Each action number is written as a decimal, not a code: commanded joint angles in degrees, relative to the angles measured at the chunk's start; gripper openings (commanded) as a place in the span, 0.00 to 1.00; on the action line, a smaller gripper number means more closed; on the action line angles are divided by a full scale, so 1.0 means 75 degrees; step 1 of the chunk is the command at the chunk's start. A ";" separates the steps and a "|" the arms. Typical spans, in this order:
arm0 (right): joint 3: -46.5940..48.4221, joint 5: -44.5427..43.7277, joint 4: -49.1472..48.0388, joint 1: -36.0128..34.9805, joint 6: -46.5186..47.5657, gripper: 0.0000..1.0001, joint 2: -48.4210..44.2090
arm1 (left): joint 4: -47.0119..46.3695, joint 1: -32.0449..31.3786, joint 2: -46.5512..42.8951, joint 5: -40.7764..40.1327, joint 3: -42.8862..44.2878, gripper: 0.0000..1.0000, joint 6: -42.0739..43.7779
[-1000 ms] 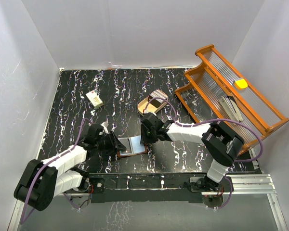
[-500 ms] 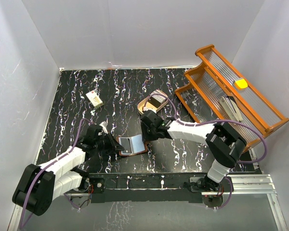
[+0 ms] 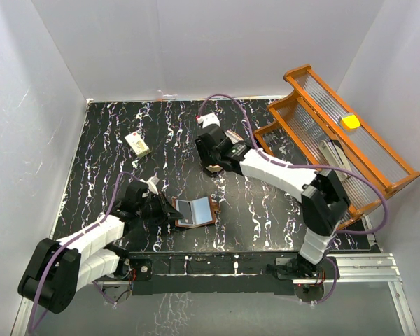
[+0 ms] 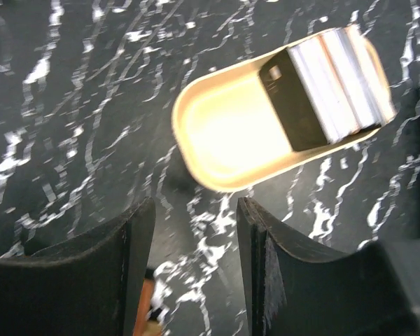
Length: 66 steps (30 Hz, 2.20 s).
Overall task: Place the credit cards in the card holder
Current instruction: Pick up the credit card from the storage box.
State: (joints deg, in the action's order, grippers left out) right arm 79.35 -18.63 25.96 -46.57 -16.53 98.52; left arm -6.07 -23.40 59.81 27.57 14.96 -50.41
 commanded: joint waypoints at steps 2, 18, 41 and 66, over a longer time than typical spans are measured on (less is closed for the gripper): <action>0.0935 -0.1041 0.0156 0.0368 0.1491 0.51 0.0901 | -0.0323 -0.0021 -0.0041 0.0493 -0.0061 0.03 0.0111; 0.2420 -0.1309 0.0052 0.1373 0.3150 0.65 0.2601 | 0.0010 -0.0021 -0.0365 0.0335 0.0021 0.03 0.0172; 0.2931 -0.1406 0.0090 0.1507 0.3550 0.67 0.3303 | -0.0175 -0.0021 -0.0308 0.0284 -0.0127 0.03 0.0030; 0.3010 -0.1973 0.0074 0.1548 0.3631 0.48 0.3366 | -0.0255 -0.0021 -0.0109 0.0296 -0.0108 0.03 0.0063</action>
State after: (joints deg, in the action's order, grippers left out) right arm 99.57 -31.55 28.53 -35.55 10.24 124.16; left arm -7.27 -23.40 58.83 29.02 13.80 -50.11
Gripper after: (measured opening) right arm 0.501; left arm 0.076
